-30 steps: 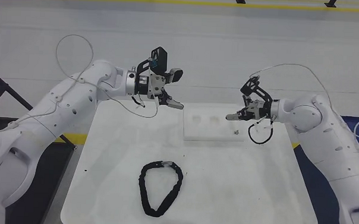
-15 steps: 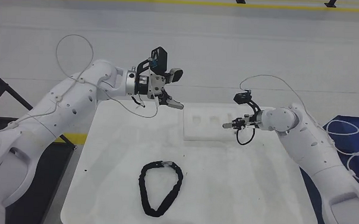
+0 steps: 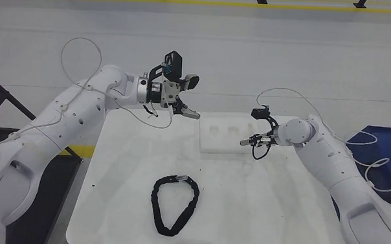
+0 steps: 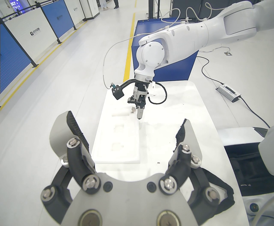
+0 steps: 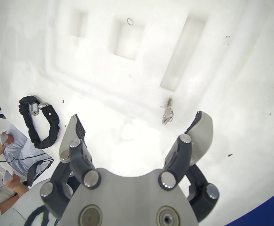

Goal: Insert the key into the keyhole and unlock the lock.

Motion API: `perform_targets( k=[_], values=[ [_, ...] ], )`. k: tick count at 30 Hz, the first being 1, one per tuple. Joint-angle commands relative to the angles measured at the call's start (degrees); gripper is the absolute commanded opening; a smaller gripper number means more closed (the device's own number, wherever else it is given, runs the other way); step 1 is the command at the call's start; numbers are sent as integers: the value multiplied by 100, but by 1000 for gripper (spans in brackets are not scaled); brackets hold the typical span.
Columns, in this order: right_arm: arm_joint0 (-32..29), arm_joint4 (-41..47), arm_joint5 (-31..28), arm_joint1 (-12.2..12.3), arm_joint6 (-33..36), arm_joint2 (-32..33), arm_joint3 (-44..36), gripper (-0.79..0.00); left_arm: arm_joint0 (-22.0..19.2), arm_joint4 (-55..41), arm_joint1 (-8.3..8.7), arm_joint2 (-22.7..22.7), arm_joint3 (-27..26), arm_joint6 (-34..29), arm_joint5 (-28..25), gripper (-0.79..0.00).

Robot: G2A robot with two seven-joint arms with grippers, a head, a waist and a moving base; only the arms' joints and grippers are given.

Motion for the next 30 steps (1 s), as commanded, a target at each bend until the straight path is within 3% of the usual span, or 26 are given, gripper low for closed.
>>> perform_targets(
  k=[1,10,21,25,27,29,30],
  values=[
    [-1,-1,-1,2,-1,1,-4,0,0,0,0,0,0,-1,0,0],
    [-53,5,5,6,-70,16,-39,0,0,0,0,0,0,-1,0,0],
    [-206,-377,1172,75,60,178,-616,0,0,0,0,0,0,-1,0,0],
    [-248,-497,1408,75,118,200,-745,-83,0,0,0,0,0,-1,0,0],
    [-274,-522,1528,71,119,218,-752,-188,0,0,0,0,0,-1,0,0],
    [-282,-576,1658,58,115,224,-723,-225,0,0,0,0,0,-1,0,0],
    [-285,-578,1668,52,107,225,-724,-305,0,0,0,0,0,-1,0,0]
  ],
)
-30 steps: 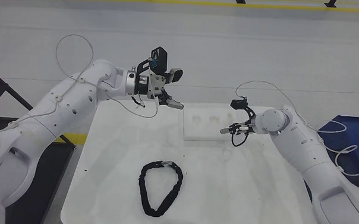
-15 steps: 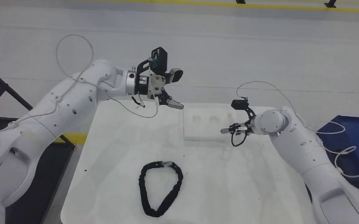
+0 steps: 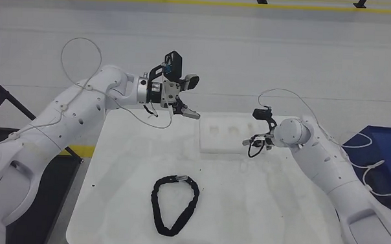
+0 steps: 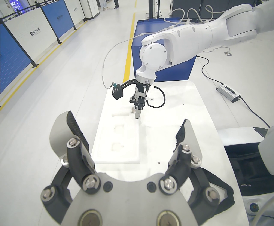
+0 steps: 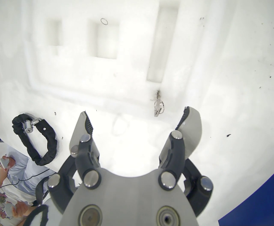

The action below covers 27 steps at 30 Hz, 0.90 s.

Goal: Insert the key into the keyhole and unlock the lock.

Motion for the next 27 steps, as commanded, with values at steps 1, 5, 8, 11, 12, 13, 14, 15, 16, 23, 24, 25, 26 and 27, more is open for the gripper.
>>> perform_targets(
  k=[1,5,8,11,12,13,14,15,16,23,24,25,26,27],
  values=[
    [-9,0,32,-16,-23,8,18,-379,0,0,0,0,0,-1,0,0],
    [-10,-15,88,-62,-64,1,128,-428,0,0,0,0,0,-1,0,0],
    [11,-47,102,-108,-97,-24,220,-456,0,0,0,0,0,-1,0,0],
    [52,-160,236,-158,-148,-70,326,-434,0,0,0,0,0,-1,0,0],
    [64,-192,269,-176,-165,-87,356,-431,0,0,0,0,0,-1,0,0],
    [71,-197,272,-195,-177,-97,391,-440,0,0,0,0,0,-1,0,0],
    [80,-194,278,-213,-190,-102,442,-453,0,0,0,0,0,-1,0,0],
    [96,-218,315,-233,-208,-115,496,-459,0,0,0,0,0,-1,0,0],
    [107,-228,320,-255,-225,-129,531,-480,0,0,0,0,0,-1,0,0],
    [203,-224,342,-421,-287,-211,890,-650,0,0,0,0,0,-1,0,0],
    [214,-228,349,-436,-287,-218,925,-653,0,0,0,0,0,-1,0,0],
    [232,-229,360,-467,-290,-232,994,-677,0,0,0,0,0,-1,0,0],
    [246,-235,358,-490,-292,-245,1045,-693,0,0,0,0,0,-1,0,0],
    [255,-236,361,-505,-294,-252,1082,-702,0,0,0,0,0,-1,0,0]
  ],
)
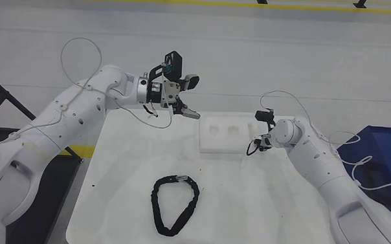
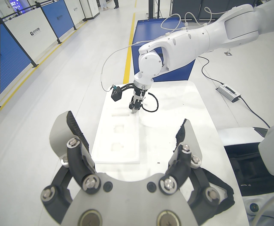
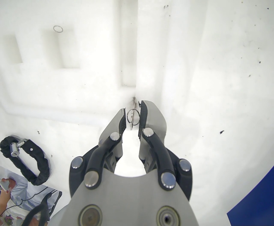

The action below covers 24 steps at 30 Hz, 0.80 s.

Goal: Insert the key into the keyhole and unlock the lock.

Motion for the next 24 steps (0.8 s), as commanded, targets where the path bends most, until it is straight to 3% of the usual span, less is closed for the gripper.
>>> perform_targets(
  k=[1,4,7,13,24],
  values=[
    [24,-7,6,-42,-12,-19,105,-705,0,0,0,0,0,-1,0,0],
    [63,11,-12,-111,-29,-41,271,-677,0,0,0,0,0,-1,0,0],
    [112,17,-50,-174,-48,-56,418,-785,0,0,0,0,0,-1,0,0],
    [279,-13,-64,-242,75,-24,538,-785,0,0,0,0,0,-1,0,0],
    [404,-276,117,-51,686,286,-115,-785,0,0,0,0,0,-1,0,0]
  ],
)
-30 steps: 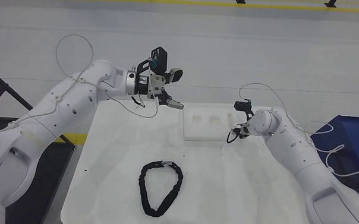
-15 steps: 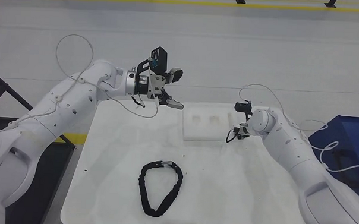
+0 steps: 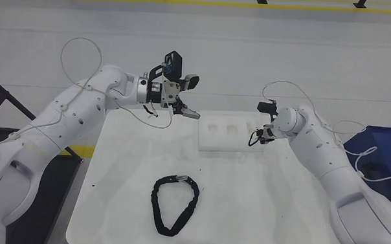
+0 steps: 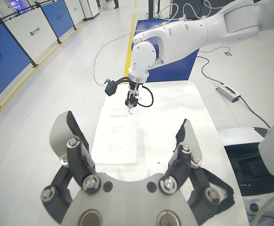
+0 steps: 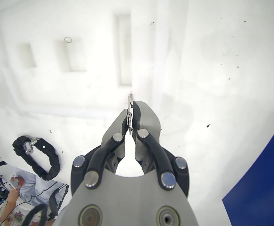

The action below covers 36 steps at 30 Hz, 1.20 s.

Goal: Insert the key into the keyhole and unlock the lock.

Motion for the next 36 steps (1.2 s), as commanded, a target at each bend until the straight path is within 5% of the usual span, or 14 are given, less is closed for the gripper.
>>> perform_targets(
  k=[1,14,19,36],
  values=[
    [-48,-25,27,71,132,104,-304,-785,0,0,0,0,0,-1,0,0],
    [-1607,1130,-908,935,1048,2188,-3381,-785,0,0,0,0,0,-1,0,0],
    [-2212,1966,-1387,1090,1080,2858,-4016,-785,0,0,0,0,0,-1,0,0],
    [-3139,5039,-2642,1238,1074,4017,-3651,-785,0,0,0,0,0,-1,0,0]
  ],
)
